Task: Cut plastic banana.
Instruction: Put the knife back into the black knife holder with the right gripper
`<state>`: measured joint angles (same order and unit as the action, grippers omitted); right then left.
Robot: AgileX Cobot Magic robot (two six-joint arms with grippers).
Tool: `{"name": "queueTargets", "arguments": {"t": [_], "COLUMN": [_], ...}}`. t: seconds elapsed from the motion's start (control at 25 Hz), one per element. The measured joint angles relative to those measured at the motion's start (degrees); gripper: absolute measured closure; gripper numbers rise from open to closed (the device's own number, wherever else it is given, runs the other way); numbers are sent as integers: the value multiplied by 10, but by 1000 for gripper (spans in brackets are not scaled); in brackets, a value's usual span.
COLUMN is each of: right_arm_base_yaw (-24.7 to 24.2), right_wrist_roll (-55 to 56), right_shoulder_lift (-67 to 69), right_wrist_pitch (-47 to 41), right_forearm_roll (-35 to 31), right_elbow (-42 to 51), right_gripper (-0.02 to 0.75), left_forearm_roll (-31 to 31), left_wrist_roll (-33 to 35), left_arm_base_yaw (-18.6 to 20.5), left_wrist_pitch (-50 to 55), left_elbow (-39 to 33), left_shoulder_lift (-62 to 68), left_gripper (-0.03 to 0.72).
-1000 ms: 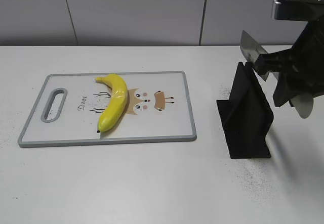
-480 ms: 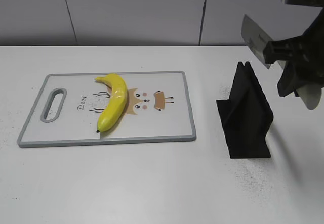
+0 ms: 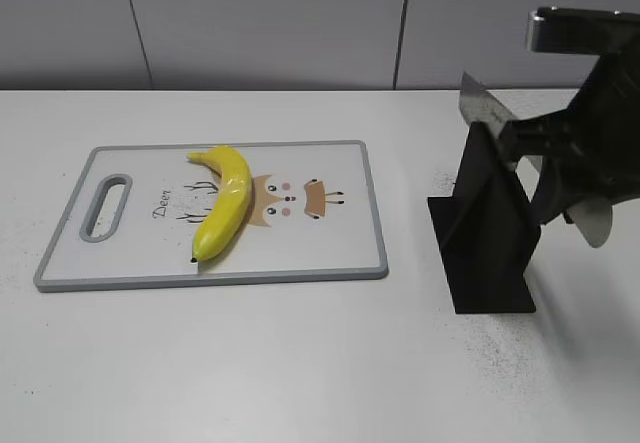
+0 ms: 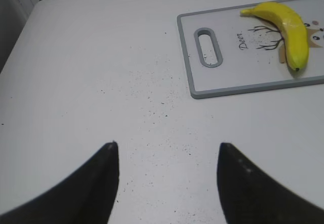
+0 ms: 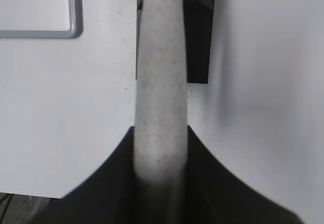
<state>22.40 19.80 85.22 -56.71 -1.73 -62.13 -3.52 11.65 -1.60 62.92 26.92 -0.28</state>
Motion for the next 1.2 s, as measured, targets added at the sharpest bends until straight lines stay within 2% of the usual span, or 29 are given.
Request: {"name": "queueTargets", "arguments": {"t": [0.32,0.56,0.64,0.76,0.84,0.88,1.0,1.2], "right_arm_base_yaw": [2,2,2,2,2,2,2,2], "right_wrist_roll": [-2,-2,-2,-3,-11,-18,-59,-164], "right_shoulder_lift": [4,4,4,4,2,-3,-52,-184], "right_wrist_pitch": [49,60,59,58,58,58,58,55], "right_forearm_roll": [-25,-33,-35,-36,-37,-38,-44,-46], "right_elbow": [89,94,96,96,96,96,96,97], "right_gripper": [577,571,510,288,164,129,83,90], "left_forearm_roll": [0,0,0,0,0,0,-3,-4], "left_wrist_roll": [0,0,0,0,0,0,0,-4], "left_arm_base_yaw": [0,0,0,0,0,0,0,0], "left_wrist_pitch": [-1,-1,-1,-1,-2,-2,-2,-3], "left_elbow": [0,0,0,0,0,0,-1,-1], "left_shoulder_lift": [0,0,0,0,0,0,0,0], "left_gripper": [124,127,127,127,127,127,127,128]}}
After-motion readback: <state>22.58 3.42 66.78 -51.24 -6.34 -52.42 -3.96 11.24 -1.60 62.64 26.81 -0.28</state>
